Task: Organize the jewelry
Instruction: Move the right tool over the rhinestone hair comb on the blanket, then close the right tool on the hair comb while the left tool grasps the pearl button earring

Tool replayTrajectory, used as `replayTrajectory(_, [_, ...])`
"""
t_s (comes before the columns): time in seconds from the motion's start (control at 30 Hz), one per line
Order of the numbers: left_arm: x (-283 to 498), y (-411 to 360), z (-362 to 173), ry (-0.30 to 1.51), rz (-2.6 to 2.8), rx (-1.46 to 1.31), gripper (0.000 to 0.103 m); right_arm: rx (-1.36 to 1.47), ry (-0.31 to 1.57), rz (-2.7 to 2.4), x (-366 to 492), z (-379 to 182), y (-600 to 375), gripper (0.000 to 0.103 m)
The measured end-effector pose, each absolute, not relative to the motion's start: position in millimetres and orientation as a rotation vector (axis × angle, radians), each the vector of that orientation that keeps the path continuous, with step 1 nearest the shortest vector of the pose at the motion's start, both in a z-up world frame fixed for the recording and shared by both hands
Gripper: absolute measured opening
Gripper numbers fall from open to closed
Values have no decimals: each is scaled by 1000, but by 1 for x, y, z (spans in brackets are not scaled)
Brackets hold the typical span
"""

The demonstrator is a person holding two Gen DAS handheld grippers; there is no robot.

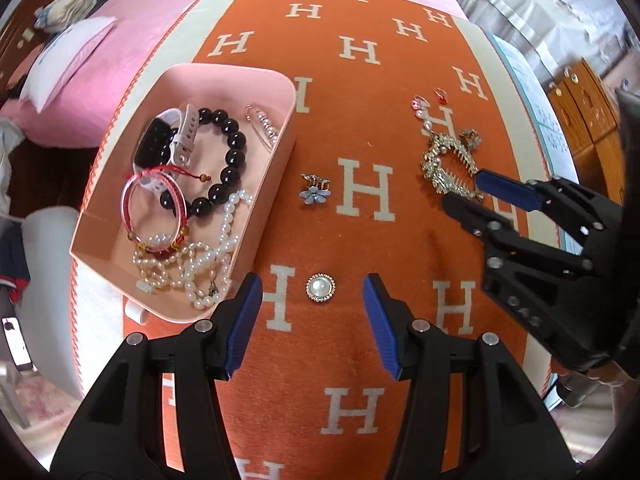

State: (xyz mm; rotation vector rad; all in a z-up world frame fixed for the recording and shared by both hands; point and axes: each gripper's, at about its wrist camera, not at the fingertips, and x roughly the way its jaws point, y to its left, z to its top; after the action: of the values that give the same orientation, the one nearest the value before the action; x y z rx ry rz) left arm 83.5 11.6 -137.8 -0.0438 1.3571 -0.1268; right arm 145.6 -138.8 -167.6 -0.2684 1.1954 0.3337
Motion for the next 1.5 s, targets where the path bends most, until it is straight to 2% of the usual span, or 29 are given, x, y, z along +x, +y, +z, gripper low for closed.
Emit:
replayTrajectory(0.23, [78, 19, -142, 1353, -60, -127, 49, -368, 1218, 415, 159, -192, -132, 37])
replayTrajectory(0.33, [74, 22, -144, 1357, -38, -149, 49, -419, 1207, 437, 159, -197, -128, 28])
replayTrajectory(0.9, [74, 16, -165, 1416, 1, -159, 49, -249, 1194, 438, 121, -165, -158, 27])
replayTrajectory(1.27, [85, 23, -180, 1508, 122, -335, 32, -246, 1160, 455, 89, -157, -163, 26])
replayTrajectory(1.5, [95, 11, -184, 1507, 181, -336, 32, -256, 1127, 464, 78, -147, -170, 25])
